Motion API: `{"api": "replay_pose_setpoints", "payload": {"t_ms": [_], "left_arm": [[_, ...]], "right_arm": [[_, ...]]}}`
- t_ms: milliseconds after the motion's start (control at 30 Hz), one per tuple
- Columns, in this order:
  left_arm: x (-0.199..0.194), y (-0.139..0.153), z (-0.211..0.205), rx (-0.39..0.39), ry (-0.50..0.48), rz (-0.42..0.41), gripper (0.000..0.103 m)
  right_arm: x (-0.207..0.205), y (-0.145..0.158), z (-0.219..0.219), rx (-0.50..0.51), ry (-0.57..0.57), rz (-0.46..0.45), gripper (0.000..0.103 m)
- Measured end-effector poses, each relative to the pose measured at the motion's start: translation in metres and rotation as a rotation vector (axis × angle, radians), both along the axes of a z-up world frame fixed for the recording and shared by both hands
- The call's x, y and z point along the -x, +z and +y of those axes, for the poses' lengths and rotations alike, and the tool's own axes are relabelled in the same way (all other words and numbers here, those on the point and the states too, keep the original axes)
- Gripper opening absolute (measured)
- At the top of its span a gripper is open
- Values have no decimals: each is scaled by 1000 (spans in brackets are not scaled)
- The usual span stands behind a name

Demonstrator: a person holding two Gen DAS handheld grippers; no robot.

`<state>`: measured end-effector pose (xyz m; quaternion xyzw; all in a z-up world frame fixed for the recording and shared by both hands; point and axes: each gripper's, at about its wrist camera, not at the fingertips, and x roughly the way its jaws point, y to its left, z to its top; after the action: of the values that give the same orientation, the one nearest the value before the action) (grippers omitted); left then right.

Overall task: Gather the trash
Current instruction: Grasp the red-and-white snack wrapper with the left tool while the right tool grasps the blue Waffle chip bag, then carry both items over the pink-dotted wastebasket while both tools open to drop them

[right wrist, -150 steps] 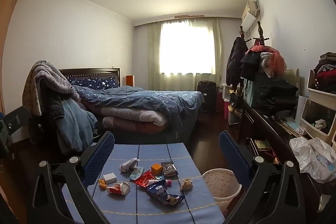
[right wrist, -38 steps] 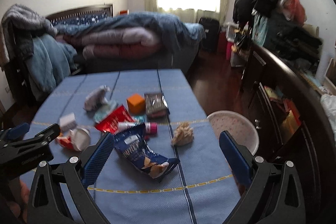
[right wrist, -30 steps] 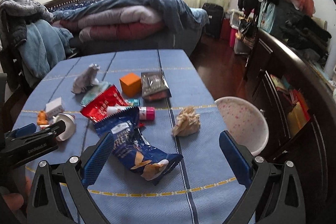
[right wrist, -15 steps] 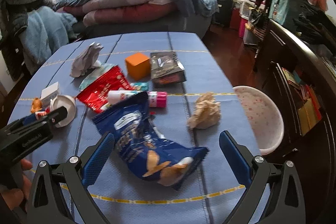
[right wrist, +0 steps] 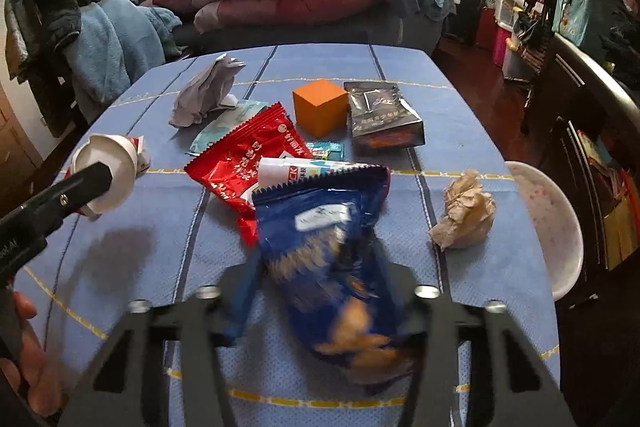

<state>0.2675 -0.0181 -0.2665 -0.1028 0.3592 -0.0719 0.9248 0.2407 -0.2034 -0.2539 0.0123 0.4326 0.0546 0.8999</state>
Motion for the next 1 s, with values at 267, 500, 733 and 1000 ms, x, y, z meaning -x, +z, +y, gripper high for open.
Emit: {"api": "replay_pose_setpoints", "payload": {"t_ms": [267, 500, 733, 1000], "left_arm": [[13, 22, -12, 4, -25, -38, 69], [24, 43, -33, 4, -66, -88, 69], [19, 60, -75, -1, -155, -118, 69], [-7, 67, -169, -3, -332, -144, 69]], "right_arm": [[18, 21, -15, -115, 38, -48, 14], [33, 41, -30, -143, 41, -98, 13], [46, 58, -66, -156, -22, -158, 13], [42, 60, -145, -128, -204, -193, 13]]}}
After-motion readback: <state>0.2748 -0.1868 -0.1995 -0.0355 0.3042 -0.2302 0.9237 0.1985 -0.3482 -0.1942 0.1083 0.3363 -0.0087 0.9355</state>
